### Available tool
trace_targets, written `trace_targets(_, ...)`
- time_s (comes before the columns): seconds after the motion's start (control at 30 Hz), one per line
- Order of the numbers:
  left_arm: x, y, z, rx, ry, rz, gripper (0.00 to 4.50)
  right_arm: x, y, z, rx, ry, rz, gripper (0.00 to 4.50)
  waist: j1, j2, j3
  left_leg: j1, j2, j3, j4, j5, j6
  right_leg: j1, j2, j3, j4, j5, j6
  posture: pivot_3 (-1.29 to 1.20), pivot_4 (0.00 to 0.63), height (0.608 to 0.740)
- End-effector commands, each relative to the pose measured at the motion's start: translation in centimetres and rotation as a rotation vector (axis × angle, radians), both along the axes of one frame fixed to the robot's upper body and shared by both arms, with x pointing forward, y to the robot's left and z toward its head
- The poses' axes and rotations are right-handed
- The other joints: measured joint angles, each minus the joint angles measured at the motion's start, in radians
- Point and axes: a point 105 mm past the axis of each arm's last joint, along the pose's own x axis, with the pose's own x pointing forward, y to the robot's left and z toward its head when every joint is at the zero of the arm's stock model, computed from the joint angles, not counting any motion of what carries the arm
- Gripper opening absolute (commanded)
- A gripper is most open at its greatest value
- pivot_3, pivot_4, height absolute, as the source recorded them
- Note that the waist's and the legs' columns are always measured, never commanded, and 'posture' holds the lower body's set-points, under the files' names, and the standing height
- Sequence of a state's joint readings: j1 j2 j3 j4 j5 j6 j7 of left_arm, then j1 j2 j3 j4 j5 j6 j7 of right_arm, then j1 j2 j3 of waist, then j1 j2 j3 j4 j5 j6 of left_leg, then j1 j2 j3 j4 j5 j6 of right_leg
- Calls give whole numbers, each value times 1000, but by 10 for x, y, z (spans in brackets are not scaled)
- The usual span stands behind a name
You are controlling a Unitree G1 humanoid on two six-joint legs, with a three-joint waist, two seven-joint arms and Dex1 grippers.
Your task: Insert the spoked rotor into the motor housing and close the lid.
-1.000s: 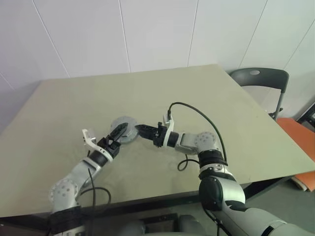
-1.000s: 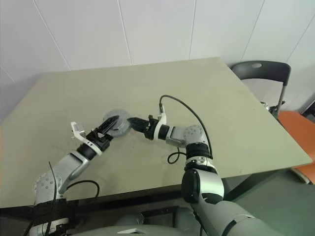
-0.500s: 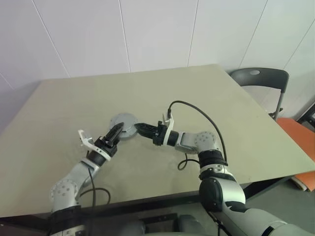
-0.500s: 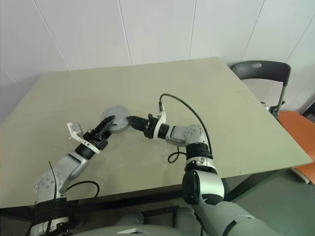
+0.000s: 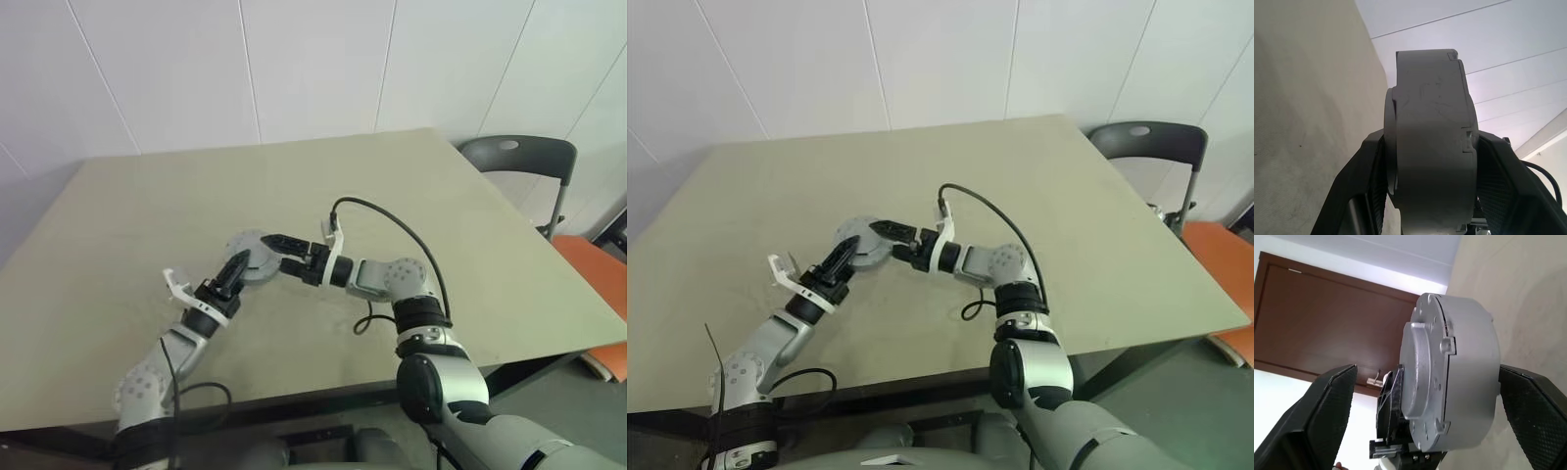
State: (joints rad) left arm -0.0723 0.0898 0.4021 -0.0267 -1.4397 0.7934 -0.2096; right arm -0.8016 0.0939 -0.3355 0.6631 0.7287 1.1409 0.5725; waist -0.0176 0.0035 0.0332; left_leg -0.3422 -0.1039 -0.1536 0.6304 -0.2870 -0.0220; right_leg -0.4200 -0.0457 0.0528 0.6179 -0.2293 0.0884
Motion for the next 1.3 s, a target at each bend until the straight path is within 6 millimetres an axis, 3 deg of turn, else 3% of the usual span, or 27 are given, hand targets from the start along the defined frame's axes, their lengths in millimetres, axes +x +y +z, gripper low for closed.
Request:
trace_targets(0.03, 3, 6, 30, -60, -122, 48, 2275, 11, 2, 5, -83, -91, -42, 4489, 0, 0, 0, 0, 0, 0, 0, 0, 0, 0, 0, 0, 0, 0, 0, 0, 0, 740)
trace_targets(0.17, 8, 16, 33, -68, -127, 126, 2275, 11, 0, -2, -138, -132, -50, 4489, 0, 0, 0, 0, 0, 0, 0, 0, 0, 0, 0, 0, 0, 0, 0, 0, 0, 740)
trace_targets(0.3, 16, 40, 29, -54, -102, 297, 2275, 14, -3, -11, -221, -183, -71, 4489, 1, -1, 0, 0, 0, 0, 0, 0, 0, 0, 0, 0, 0, 0, 0, 0, 0, 740)
trace_targets(0.6, 22, 80, 24, 153, -90, 565, 2275, 19, 1, 2, -328, -437, -72, 4489, 4, -1, 0, 0, 0, 1, 0, 0, 0, 0, 0, 0, -1, 0, 0, 0, 0, 740)
trace_targets(0.77, 19, 117, 18, 297, -74, 754, 2275, 19, -1, 12, -354, -566, -83, 4489, 3, -3, 0, 0, 0, 1, 0, 0, 0, 0, 0, 0, -1, 0, 0, 0, 0, 740)
trace_targets(1.0, 18, 168, 1, 427, 9, 956, 2275, 14, -1, 18, -354, -613, -50, 4489, 4, -4, -1, 0, 0, 0, 0, 0, 0, 0, 1, 0, 0, 0, 0, 0, 0, 740)
trace_targets(1.1, 17, 177, -8, 436, 33, 974, 2275, 14, -2, 19, -355, -615, -48, 4489, 5, -6, -1, 0, 0, 0, 0, 0, 0, 0, 0, 0, 0, 0, 0, 0, 0, 740)
trace_targets(1.3, 24, 173, -19, 431, 40, 926, 2275, 13, -2, 19, -356, -615, -39, 4489, 6, -8, -1, 0, -1, 0, 1, 0, 0, 0, 0, -1, 0, 0, 0, 0, 0, 740)
